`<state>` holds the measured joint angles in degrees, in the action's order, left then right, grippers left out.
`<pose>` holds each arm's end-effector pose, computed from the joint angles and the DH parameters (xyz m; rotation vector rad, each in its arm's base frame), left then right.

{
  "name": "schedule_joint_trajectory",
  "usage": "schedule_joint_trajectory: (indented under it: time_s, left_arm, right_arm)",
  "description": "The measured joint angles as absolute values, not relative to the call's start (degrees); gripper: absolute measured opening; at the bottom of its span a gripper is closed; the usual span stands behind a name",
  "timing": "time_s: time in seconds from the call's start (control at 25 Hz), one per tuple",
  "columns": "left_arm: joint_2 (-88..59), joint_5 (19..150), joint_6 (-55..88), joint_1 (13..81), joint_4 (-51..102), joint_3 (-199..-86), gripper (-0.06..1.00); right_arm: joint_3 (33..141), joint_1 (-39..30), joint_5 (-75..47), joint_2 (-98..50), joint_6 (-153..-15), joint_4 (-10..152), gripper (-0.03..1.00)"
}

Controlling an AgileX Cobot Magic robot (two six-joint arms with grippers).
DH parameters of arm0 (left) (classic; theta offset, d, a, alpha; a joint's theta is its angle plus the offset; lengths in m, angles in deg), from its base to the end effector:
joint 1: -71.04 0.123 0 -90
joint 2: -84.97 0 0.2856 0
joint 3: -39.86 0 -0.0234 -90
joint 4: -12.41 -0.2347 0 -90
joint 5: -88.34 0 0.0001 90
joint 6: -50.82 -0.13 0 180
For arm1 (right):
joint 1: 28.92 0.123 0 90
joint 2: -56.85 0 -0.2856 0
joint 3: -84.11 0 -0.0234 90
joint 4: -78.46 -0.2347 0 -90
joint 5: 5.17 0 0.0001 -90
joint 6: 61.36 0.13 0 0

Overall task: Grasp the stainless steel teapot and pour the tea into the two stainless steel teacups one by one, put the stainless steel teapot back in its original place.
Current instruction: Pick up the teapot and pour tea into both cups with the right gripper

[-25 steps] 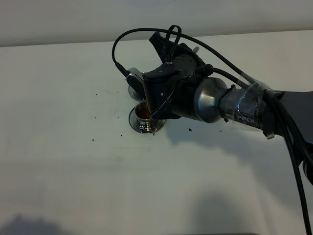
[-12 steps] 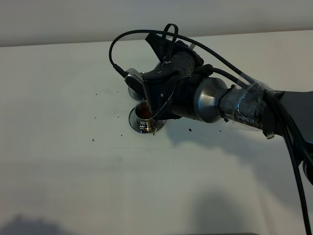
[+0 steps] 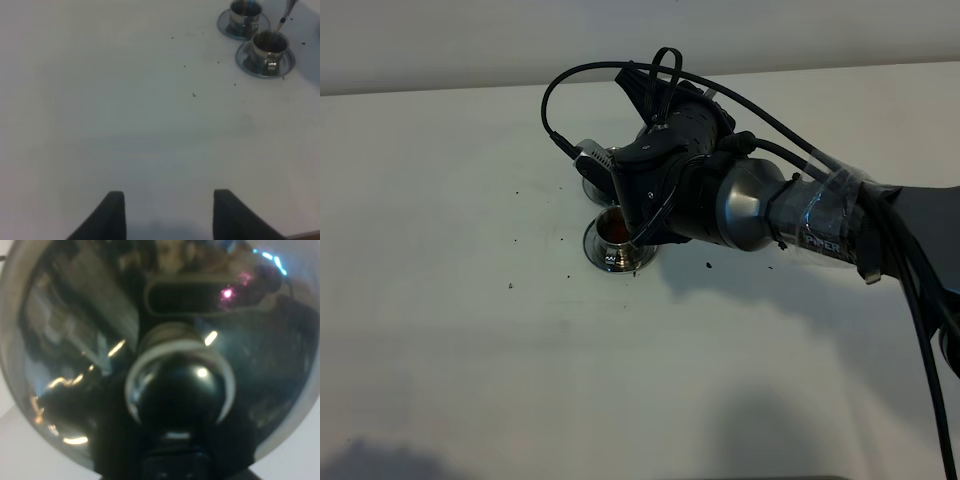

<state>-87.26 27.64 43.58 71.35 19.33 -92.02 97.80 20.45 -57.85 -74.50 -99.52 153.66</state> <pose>0.0140 -0.0136 0.2550 0.1287 2.0255 -0.0613 0.3786 0.2877 0.1892 -2.2917 1.0055 -1.4805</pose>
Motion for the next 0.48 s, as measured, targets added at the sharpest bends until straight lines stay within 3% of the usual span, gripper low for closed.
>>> schedule_joint_trajectory:
  time_s: [0.48]
  left_arm:
    - [-87.26,27.64,43.58,71.35,19.33,-92.02,0.43]
  right_arm:
    - [97.8,20.45,-59.86,-74.5,-95.48,144.94,0.18]
